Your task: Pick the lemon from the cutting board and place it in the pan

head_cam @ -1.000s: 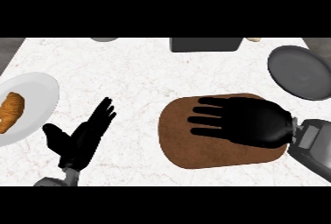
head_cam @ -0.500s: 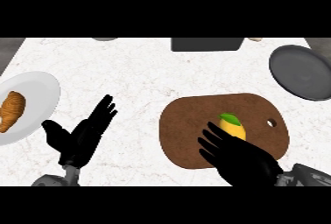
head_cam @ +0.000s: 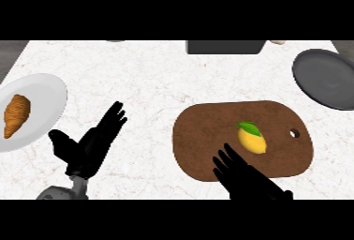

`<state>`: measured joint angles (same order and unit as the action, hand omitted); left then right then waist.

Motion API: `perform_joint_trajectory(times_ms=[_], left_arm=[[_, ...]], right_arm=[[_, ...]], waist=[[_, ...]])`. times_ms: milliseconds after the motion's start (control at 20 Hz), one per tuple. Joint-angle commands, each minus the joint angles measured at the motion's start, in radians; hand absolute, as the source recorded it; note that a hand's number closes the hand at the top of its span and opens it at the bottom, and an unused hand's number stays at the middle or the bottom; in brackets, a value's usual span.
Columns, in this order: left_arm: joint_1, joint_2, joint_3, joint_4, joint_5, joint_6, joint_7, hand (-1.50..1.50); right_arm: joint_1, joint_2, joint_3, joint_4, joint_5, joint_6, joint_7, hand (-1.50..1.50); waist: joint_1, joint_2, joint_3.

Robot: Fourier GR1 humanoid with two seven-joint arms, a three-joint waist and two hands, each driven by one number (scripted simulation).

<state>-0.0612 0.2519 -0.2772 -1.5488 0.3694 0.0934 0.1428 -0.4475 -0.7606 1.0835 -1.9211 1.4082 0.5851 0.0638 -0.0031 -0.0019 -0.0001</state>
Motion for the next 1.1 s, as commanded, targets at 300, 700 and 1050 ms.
perform_joint_trajectory(times_ms=[300,700,1050], left_arm=[[-0.012,-0.030,0.033,-0.019,-0.019,-0.010,0.037,0.00],[-0.011,-0.021,0.065,-0.078,-0.028,-0.041,0.115,0.00],[0.009,-0.094,0.031,-0.062,-0.109,-0.007,0.075,0.00]], right_arm=[[-0.021,0.115,-0.070,0.155,0.200,-0.078,-0.031,-1.50],[0.044,0.088,-0.194,0.095,0.230,-0.074,-0.159,-1.50],[0.033,0.153,-0.264,0.311,0.285,-0.272,-0.276,1.50]], waist=[[0.010,0.002,0.000],[0.006,0.000,0.000],[0.009,0.002,0.000]])
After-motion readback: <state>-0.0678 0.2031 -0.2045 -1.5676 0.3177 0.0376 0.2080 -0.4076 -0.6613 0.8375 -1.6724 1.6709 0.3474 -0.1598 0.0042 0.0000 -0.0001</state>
